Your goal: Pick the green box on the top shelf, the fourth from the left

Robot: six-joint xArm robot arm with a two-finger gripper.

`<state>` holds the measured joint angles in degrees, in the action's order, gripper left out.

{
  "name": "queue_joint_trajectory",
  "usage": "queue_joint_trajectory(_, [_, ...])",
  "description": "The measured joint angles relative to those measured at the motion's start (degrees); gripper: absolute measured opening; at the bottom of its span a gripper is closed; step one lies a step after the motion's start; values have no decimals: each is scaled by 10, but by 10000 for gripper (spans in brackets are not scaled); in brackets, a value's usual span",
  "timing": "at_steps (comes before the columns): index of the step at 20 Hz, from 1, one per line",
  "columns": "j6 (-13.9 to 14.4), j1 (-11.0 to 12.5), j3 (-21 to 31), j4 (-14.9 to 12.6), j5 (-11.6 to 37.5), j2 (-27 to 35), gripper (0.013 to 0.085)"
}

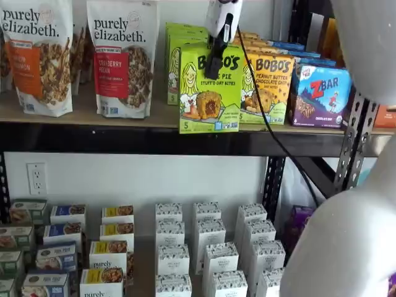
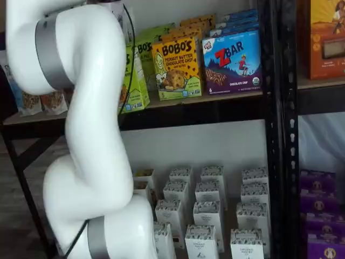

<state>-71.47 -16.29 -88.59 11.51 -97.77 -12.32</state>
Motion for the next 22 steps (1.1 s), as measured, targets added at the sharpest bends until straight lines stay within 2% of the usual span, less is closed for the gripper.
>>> queue_joint_trajectory(9, [-5,10,16,14,-17,-27,250])
queue_joint_trajectory(16, [-10,16,26,12,-21,-44,250])
queue_joint_trajectory(22, [-13,24,39,25,-36,-65,250])
